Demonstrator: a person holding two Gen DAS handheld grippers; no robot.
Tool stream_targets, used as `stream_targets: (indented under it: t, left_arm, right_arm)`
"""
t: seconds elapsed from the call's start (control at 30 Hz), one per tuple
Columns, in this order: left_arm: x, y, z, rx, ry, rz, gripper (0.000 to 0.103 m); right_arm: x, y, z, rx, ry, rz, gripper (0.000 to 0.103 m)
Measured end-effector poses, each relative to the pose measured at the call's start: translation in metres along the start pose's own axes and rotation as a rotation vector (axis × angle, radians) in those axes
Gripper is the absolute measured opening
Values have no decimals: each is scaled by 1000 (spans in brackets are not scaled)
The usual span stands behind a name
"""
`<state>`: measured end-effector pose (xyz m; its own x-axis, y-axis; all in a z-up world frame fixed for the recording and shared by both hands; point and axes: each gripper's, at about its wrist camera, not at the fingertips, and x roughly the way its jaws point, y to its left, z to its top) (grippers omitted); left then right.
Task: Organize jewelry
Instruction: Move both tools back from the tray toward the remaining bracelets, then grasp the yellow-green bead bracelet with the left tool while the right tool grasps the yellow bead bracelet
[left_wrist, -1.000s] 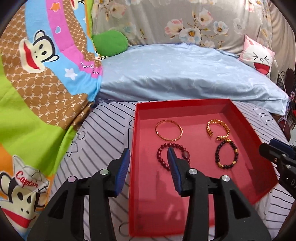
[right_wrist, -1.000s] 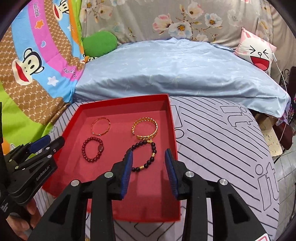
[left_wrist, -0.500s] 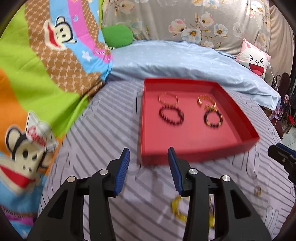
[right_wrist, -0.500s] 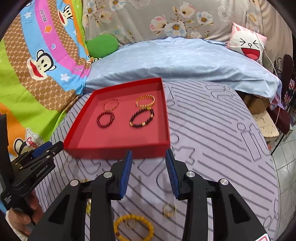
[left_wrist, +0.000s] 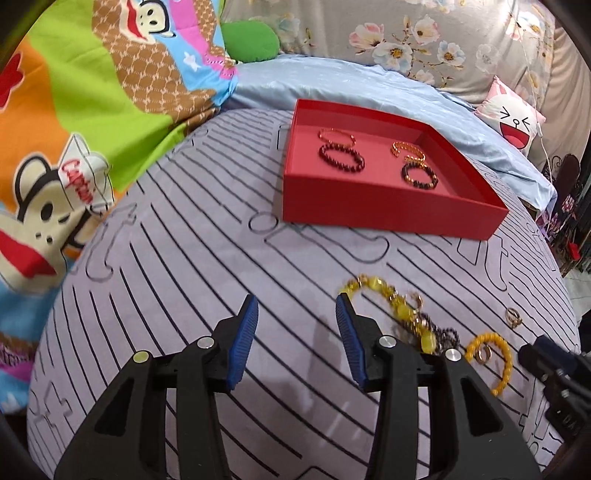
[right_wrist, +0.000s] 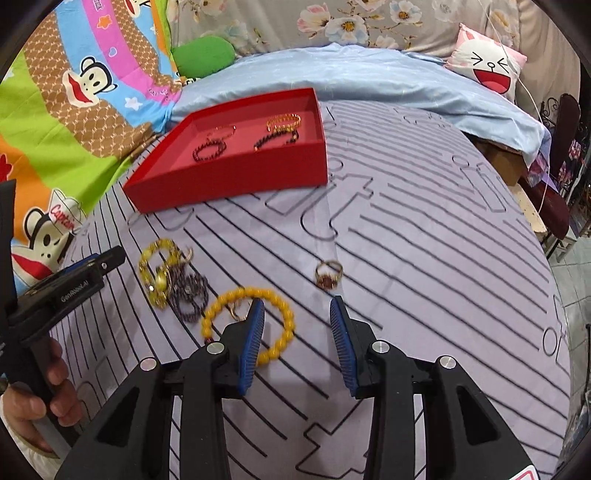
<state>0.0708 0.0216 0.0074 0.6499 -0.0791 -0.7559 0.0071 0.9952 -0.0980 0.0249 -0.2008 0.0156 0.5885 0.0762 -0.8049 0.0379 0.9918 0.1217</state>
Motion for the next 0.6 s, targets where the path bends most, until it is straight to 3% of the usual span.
stream_targets:
  t: [0.37,0.6]
  left_arm:
    - [1,-3,-11,-14,6,-8,45]
    - [8,-7,-5,-15,14,-18,46]
  right_arm:
    - [13,5,-10,-10,3,-11,33]
    - [15,14,-14,-70,-28,-66,31]
